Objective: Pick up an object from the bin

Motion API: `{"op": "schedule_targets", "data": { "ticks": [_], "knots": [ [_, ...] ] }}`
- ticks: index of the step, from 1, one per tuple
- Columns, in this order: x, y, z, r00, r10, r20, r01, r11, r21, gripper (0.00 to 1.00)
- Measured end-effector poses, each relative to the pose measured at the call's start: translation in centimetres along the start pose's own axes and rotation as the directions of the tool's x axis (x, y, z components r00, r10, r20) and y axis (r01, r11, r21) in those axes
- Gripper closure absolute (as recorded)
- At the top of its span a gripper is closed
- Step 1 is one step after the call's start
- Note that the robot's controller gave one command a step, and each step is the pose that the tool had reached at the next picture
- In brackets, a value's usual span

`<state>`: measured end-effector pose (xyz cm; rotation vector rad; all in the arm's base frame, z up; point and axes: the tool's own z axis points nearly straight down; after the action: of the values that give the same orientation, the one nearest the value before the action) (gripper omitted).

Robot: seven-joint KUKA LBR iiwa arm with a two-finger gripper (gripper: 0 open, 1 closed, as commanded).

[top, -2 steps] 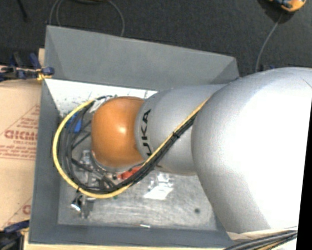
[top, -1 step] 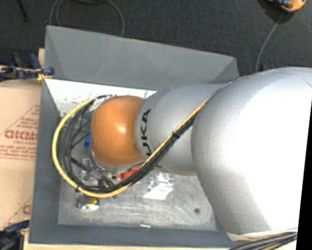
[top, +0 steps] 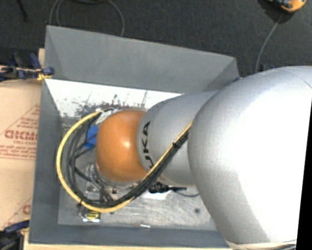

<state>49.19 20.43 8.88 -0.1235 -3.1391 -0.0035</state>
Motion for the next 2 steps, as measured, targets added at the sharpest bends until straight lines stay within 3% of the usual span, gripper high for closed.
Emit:
{"op": "schedule_targets", "data": {
  "ticks": [1,2],
  "knots": [
    [0.9,-3.2,-0.3,0.904,-0.428,-0.001,0.428,0.904,0.004,1.0],
    [1.2,-3.1,-12.7,0.852,-0.523,0.009,0.523,0.852,0.005,1.0]
  ]
}}
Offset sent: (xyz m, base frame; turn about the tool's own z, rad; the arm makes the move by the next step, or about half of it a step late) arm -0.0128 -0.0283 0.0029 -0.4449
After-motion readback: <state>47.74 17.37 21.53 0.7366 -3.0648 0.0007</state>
